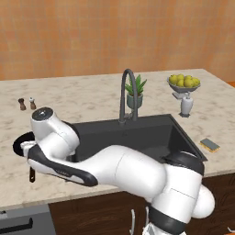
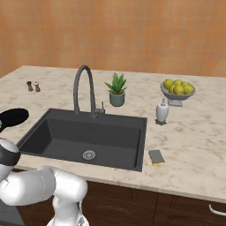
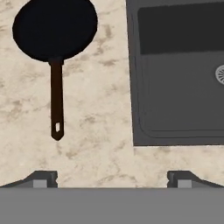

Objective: Pick the pan and sponge and place them into the sink. Then turn on the water.

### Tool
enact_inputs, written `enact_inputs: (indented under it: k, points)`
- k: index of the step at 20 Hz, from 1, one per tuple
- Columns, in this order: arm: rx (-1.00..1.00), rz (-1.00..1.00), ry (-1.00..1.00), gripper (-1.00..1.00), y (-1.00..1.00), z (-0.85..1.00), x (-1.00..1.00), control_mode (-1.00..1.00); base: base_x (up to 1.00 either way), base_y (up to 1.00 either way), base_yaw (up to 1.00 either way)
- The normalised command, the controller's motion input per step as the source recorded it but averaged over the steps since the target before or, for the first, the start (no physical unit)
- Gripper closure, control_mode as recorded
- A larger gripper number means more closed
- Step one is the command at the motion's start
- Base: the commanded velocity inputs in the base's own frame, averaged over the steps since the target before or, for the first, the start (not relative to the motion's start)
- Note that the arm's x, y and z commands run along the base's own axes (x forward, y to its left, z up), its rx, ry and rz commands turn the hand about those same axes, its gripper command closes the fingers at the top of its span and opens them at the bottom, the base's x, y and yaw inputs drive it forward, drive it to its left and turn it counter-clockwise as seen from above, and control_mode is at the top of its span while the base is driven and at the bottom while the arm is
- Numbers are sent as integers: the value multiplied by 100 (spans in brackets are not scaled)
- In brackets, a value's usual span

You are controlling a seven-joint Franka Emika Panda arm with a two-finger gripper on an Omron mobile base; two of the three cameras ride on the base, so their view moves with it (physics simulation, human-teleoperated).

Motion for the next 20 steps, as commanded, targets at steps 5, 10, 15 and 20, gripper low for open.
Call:
enact_inputs:
  k: [5,10,15,20]
  points:
    - [0,17,6,-100,68,-28,14,-100,0,0,0]
    - [-1,3,7,-100,44,-38,37,-100,0,0,0]
    - [0,0,1,-100,27,-35,30,-100,0,0,0]
    - [-4,0,0,-100,25,-28,25,-100,0,0,0]
